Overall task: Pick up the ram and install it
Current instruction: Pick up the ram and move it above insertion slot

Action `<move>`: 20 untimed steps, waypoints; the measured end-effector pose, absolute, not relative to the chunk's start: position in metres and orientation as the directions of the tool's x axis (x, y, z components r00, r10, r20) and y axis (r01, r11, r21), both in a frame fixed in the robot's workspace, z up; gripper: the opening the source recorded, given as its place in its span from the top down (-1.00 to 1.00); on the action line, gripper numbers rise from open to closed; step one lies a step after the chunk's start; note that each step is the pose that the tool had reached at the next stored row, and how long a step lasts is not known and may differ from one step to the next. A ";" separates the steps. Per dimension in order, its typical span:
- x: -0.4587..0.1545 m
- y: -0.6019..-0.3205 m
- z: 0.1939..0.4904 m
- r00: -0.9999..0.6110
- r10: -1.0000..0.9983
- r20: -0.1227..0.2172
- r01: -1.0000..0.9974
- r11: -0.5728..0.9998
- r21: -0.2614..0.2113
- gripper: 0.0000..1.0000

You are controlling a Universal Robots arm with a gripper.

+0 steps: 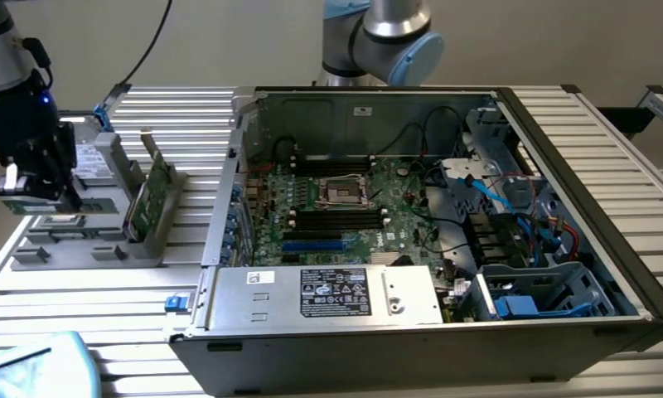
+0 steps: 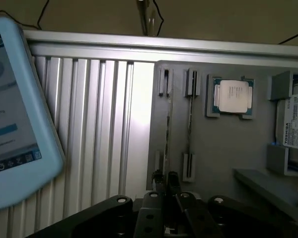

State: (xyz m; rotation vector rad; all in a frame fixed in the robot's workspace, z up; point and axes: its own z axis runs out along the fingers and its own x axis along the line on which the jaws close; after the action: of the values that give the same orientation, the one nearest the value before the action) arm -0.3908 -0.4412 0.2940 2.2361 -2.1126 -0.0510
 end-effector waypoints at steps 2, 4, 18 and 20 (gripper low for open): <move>-0.385 -0.441 0.301 0.058 -0.998 0.020 -0.996 -0.056 0.073 0.73; -0.379 -0.441 0.307 0.058 -0.998 0.019 -0.996 -0.057 0.075 0.73; -0.337 -0.441 0.339 0.059 -0.998 0.014 -0.993 -0.057 0.102 0.73; -0.331 -0.441 0.342 0.059 -0.998 0.014 -0.993 -0.058 0.107 0.73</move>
State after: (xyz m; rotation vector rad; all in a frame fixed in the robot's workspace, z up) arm -0.3309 -0.4412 0.3424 2.2210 -2.0945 -0.0967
